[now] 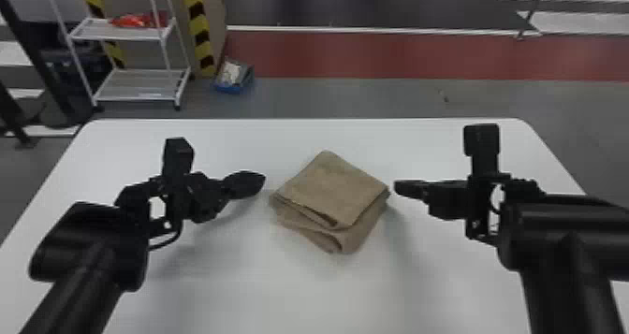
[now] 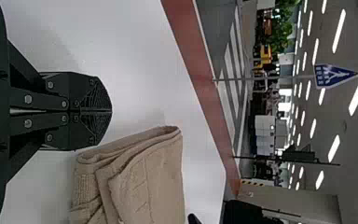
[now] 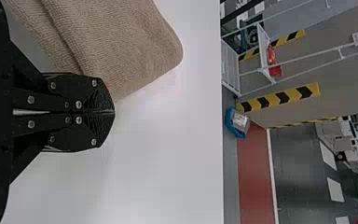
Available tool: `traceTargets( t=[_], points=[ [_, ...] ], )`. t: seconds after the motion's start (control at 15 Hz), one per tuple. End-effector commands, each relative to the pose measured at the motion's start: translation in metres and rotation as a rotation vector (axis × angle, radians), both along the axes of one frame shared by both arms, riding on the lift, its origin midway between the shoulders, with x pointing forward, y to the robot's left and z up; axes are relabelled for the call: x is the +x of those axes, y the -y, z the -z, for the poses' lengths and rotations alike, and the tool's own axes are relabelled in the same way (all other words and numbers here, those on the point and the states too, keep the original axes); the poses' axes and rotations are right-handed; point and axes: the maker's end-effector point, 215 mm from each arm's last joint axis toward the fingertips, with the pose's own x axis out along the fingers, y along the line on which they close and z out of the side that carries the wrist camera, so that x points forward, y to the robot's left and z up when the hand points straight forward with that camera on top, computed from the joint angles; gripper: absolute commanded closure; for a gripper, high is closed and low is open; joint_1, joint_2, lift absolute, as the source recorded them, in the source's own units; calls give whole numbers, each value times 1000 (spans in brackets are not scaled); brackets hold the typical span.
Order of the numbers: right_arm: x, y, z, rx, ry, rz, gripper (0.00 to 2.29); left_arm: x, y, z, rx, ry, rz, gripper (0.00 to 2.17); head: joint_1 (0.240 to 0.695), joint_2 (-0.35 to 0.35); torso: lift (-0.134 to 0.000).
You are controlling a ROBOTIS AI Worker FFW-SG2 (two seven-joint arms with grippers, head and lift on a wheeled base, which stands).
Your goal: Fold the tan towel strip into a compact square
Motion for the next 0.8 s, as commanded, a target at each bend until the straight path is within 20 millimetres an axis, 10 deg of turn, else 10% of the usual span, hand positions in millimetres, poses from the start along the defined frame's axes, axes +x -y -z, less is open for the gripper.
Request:
traceTargets(
  t=[0.0, 0.73],
  points=[
    [-24, 4, 7, 25, -59, 21, 2128, -4, 1, 1, 40, -6, 51, 2010, 695, -49, -128],
    [26, -28, 11, -48, -6, -56, 2128, -57, 32, -3, -52, -32, 248, 2010, 695, -61, -128]
  ],
)
